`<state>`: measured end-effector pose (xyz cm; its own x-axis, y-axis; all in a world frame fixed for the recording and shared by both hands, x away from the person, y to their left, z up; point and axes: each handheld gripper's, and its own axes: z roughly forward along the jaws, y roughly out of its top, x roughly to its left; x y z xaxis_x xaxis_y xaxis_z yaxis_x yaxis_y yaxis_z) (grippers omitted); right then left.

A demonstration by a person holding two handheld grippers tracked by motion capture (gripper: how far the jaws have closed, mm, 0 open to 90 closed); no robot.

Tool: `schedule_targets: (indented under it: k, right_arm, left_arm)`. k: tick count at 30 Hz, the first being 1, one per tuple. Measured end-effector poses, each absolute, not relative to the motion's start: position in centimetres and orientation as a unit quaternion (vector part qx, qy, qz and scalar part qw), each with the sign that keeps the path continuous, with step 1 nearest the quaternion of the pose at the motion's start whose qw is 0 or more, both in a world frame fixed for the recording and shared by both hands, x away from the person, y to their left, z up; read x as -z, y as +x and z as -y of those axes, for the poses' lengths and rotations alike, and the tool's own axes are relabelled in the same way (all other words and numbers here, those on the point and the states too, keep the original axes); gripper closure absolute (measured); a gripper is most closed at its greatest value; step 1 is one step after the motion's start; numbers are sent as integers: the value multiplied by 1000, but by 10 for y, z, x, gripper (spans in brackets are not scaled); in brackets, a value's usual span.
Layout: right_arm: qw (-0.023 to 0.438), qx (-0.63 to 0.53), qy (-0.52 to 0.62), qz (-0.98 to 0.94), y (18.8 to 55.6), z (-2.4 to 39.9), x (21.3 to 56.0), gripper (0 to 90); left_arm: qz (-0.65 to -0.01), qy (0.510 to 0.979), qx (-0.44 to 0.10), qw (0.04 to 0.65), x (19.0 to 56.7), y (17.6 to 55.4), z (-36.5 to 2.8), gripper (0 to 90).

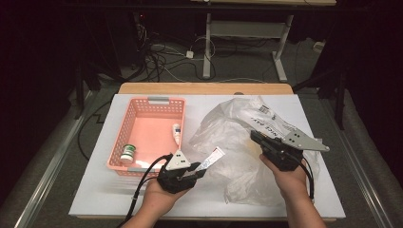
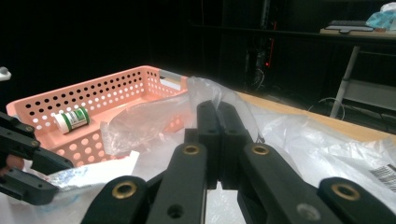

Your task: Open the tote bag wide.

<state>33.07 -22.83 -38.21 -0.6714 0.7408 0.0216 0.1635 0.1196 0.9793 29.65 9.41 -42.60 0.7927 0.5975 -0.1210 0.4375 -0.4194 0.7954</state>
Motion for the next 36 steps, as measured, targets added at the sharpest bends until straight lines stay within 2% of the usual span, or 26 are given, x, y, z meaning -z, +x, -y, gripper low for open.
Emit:
schedule_targets:
  k: [10, 24, 36]
  right_arm:
    - [248, -584, 317, -704, 329, 228, 380, 900]
    - [246, -586, 316, -704, 330, 229, 380, 900]
    - [246, -590, 318, -700, 329, 230, 378, 900]
  left_arm:
    - [-305, 840, -94, 438, 427, 303, -72, 662]
    - [-308, 843, -94, 431, 428, 334, -35, 662]
    - [-313, 839, -93, 436, 427, 357, -20, 662]
